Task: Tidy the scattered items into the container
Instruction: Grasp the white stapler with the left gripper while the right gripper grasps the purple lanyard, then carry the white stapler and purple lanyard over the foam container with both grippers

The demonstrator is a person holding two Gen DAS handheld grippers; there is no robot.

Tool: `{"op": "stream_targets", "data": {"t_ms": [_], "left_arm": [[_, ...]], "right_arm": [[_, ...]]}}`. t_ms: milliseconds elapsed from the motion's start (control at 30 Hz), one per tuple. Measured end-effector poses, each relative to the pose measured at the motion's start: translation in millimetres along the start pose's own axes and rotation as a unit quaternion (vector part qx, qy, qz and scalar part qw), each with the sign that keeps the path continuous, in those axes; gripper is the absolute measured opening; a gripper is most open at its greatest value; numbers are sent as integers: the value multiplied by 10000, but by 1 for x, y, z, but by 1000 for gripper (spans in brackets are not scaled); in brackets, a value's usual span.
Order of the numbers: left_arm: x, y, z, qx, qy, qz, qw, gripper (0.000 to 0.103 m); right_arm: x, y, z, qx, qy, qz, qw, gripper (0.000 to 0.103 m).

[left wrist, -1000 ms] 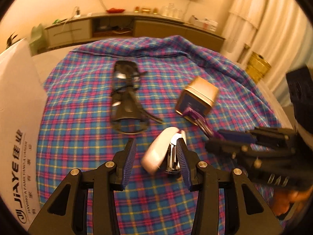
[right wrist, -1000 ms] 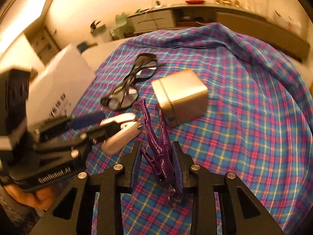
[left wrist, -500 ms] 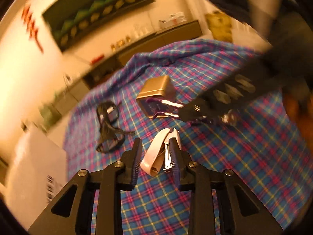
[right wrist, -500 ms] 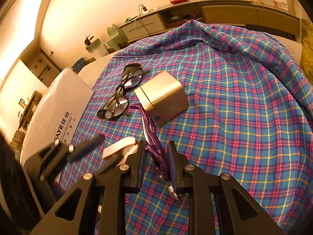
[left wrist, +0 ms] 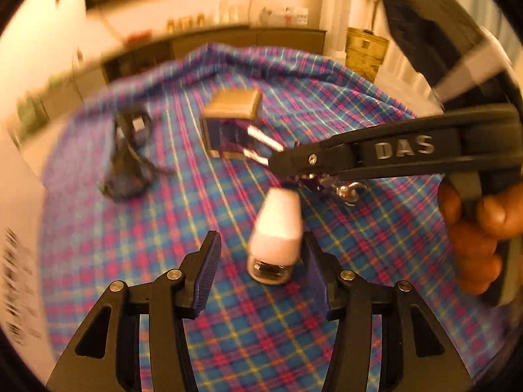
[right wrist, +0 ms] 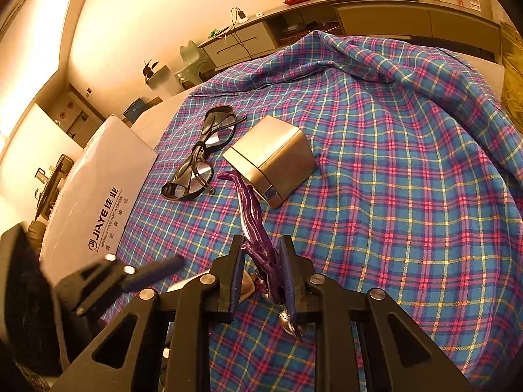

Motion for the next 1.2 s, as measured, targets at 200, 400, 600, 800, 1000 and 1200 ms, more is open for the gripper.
{"op": "stream_targets", "data": {"t_ms": [200,400,600,800,1000,1200], "left_arm": [[5,-7,3,-121,-166,-16,9998,55],[-7,-5,-4,-97,-15,-4,10000,28],[2,0,-6,108,-14,150,9998,27],[11,2,-6,182,-53,127,9997,27],[25,15,-8,391,-166,92,9991,27],[45,28,-10,572,-328,81,9978,26]], "right_arm": [[-1,-3,0,2,32,12,10000,23],[-2,-1,1,20,33,54,10000,22],[2,9,-1,140,-4,111,9998,17],[8,14,-1,163,-69,81,9998,17],[16,19,-4,74,-173,-70,9998,17],[21,31,-5,138,-195,-117,9996,17]]}}
Point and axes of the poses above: each gripper's, at about its wrist camera, not at the fingertips, and x roughly against the way its jaws point, y to its left, z to its underside, the point moved 1 cm from there along -x, roughly the way its jaws point, and after that the axes turned 10 degrees about -z, right-handed, at the moved point
